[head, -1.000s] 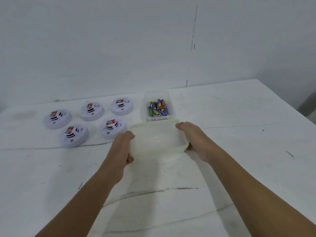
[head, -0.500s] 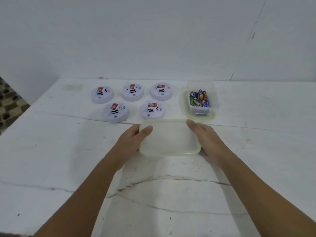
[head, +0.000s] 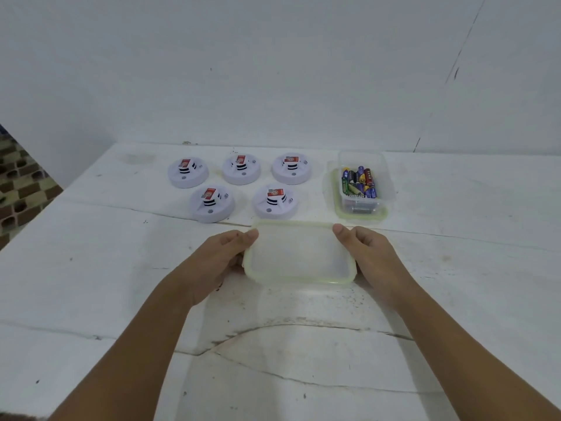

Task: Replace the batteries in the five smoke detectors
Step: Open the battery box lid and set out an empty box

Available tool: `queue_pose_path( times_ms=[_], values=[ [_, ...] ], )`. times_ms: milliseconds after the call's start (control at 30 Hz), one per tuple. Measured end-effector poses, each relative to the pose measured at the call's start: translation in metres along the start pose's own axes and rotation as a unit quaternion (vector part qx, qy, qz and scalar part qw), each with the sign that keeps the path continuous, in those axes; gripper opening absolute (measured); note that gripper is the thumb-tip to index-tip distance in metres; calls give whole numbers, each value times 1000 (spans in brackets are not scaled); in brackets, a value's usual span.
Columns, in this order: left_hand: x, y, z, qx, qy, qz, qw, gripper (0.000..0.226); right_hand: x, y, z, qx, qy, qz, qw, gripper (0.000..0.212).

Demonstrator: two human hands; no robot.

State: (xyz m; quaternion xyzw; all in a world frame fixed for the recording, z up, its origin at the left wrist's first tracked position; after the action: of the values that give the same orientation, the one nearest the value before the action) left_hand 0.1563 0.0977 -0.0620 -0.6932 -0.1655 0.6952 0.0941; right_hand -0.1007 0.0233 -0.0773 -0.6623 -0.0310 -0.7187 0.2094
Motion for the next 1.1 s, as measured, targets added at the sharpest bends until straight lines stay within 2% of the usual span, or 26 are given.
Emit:
queue_pose_path(
  times_ms=[267,367,533,700,800,933,1100],
  values=[
    [-8,7,-2,62,-10,-26,998,60,2,-2,5,2,-6,-15,1000,82],
    [-5,12,-4,39,-38,-12,998,44,2,-3,6,7,-1,-14,1000,77],
    [0,10,0,42,-47,-1,998,37,2,-3,6,-3,8,-16,1000,79],
    [1,7,2,10,-57,7,998,33,6,-6,5,20,2,-9,1000,65],
    [2,5,2,5,-58,19,998,36,9,-6,3,36,-7,11,999,53],
    [1,3,3,6,-60,28,998,52,8,-3,3,41,-24,39,998,44],
    [-1,-1,5,9,-53,29,998,57,14,-4,5,54,-50,61,995,29]
  ],
)
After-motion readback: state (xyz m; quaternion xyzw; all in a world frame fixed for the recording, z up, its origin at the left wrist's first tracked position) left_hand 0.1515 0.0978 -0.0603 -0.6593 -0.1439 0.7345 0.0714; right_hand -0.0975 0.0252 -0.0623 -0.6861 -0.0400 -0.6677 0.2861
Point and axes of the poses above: each hand's wrist, its own y-axis towards the middle knuckle, its own z-axis out of the palm, x = y × z, the point moved 6 cm from there along y, towards the middle knuckle, and after that the axes turned 1 degree about -x, right-handed, at the moved point
